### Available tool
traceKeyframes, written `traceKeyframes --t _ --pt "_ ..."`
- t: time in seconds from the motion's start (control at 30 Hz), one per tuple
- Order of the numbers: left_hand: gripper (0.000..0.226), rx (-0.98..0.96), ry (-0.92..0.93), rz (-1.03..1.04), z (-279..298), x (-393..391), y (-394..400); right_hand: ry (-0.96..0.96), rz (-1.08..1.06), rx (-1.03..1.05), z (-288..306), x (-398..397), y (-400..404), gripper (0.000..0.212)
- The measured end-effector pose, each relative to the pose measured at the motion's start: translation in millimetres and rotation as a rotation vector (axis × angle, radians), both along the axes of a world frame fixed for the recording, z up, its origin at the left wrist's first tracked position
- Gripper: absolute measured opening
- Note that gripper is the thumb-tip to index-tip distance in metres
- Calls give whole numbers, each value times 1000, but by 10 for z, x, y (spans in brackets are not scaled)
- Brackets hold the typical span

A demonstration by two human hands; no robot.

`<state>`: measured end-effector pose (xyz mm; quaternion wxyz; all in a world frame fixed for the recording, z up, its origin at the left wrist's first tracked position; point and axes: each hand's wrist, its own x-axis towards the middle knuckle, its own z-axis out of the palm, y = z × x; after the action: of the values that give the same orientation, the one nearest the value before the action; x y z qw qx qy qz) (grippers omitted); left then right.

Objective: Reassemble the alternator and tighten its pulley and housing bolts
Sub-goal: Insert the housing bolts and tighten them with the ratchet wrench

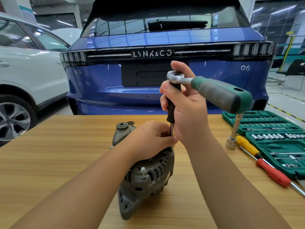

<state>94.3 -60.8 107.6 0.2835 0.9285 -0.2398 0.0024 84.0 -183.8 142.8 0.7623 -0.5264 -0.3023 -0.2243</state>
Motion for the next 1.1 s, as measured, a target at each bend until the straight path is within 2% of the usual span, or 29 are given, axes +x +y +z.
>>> traceKeyframes --t 0.13,0.23,0.3,0.4,0.43,0.5,0.57,0.6,0.7,0.8,0.9,1.0,1.1 --pt "18 -27 8 10 3 4 4 235 260 15 252 -12 -73 43" --pt "19 -36 4 5 -1 7 3 245 254 73 219 -49 -64 64" --pt "19 -20 1 -7 -2 4 1 197 159 162 112 -86 -22 43" --pt "19 -3 9 -20 -8 7 -10 203 -72 125 53 -16 -32 17" --pt "18 0 7 -17 -11 10 -9 227 -77 113 65 8 -59 14" --pt "19 16 -6 -6 -15 21 -10 266 53 104 81 35 -124 14" --pt "21 16 -10 4 -14 34 -1 226 182 107 77 36 -138 24" --pt "21 4 -5 5 -12 36 2 173 182 100 60 36 -123 28" --pt "19 -18 10 0 -9 23 10 -26 29 38 22 35 -23 35" --pt "20 -22 3 0 -10 4 0 -88 -20 -33 -38 4 28 41" --pt "19 -16 3 1 -7 4 2 -32 -8 -8 10 -14 -5 43" --pt "19 -18 5 13 -4 15 4 146 186 13 159 12 -74 46" --pt "17 -17 9 23 -7 16 4 179 278 100 138 0 -81 56"
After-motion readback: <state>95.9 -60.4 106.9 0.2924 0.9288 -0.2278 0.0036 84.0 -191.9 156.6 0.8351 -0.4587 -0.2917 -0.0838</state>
